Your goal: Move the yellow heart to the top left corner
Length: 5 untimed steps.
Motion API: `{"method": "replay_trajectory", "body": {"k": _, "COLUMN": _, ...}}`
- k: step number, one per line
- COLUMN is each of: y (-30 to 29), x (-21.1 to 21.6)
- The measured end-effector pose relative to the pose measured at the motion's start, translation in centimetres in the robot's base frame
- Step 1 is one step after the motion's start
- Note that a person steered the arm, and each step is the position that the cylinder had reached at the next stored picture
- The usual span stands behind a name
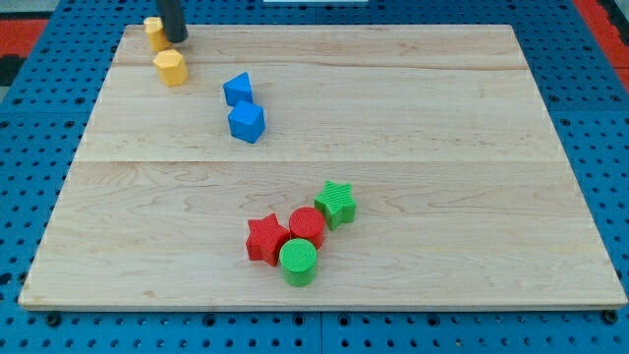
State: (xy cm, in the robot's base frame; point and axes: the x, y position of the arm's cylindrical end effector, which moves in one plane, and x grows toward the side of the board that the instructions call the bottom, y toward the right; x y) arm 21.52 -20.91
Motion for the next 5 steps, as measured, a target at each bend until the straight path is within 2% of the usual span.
{"method": "replay_trajectory", "body": {"k": 1, "y": -0.2, "x": 0.0}}
{"method": "replay_trajectory", "body": {"k": 2, "y": -2.3, "x": 1.9}}
{"method": "replay_trajectory", "body": {"k": 3, "y": 2.9, "x": 2.2}}
{"method": "replay_trajectory", "body": {"k": 4, "y": 8.5, "x": 7.0}}
{"method": "replay_trajectory", "body": {"k": 5, "y": 6.0, "x": 12.3}}
